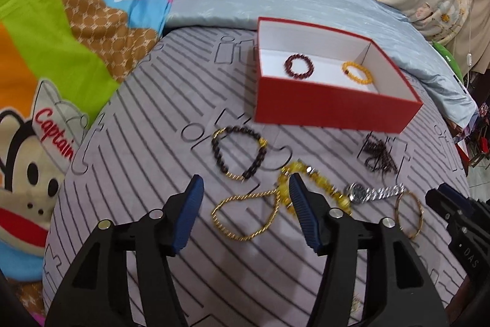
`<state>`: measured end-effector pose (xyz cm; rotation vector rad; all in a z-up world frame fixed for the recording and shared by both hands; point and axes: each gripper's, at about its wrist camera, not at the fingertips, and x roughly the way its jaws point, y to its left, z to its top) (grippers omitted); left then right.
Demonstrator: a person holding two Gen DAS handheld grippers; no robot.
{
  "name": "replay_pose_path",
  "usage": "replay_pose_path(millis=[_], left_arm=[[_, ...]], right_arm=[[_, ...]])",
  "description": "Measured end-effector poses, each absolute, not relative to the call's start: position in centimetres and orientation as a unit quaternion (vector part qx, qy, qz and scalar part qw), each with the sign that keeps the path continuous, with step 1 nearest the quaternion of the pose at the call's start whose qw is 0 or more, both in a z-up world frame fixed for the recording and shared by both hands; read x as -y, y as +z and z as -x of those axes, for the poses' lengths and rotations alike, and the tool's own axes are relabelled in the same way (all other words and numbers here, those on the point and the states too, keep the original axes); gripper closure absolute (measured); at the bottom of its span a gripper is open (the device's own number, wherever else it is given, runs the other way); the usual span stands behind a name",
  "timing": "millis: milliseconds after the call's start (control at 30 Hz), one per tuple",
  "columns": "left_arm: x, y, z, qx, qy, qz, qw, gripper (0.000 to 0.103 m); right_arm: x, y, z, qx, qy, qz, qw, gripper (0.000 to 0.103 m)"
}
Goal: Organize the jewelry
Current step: 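Grasp the dark purple beaded strand with the right tool while the left tool moves toward the yellow glass bracelet, then grasp the yellow glass-bead bracelet with the left tool while the right tool holds the purple strand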
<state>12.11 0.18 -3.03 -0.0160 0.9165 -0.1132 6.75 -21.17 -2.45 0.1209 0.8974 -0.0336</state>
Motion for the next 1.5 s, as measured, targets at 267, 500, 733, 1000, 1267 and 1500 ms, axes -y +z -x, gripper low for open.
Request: replay_pose_path(millis=[267,500,733,1000,1267,1500], left_arm=[[-1.5,-4.5,-10.7,-0.456,-0.040,0.008,0.889,0.037],[-2.3,-4.7,-11.1,-0.460,-0.029,0.019,0.887,0.034],[-2.7,-4.7,-11.5,-0.460,-0.027,0.025,0.887,0.034],[-2.5,-5.2,-11.4,-0.465,-0.035,0.025,0.884,0.034],[-2.2,-5.7,-11.1,-0.468,-0.038,0.023,0.882,0.034],[-1.4,-5.3,-10.6,-0.464,-0.052,0.026,0.884,0.034]], right_arm=[[19.8,-3.2,-8.5,-0.431,-0.013,-0.059,0.900,0.062],[19.2,-4.1,-11.7,-0.430,-0.017,-0.049,0.901,0.057],[19.1,-5.5,-13.7,-0.441,-0.021,-0.044,0.896,0.061],[19.7,-6.1,-13.8,-0.447,-0.025,-0.051,0.893,0.099],[20.4,-4.4,-11.5,-0.430,-0.020,-0.070,0.900,0.099],[20.4,-2.4,-7.4,-0.416,-0.010,-0.077,0.906,0.099]])
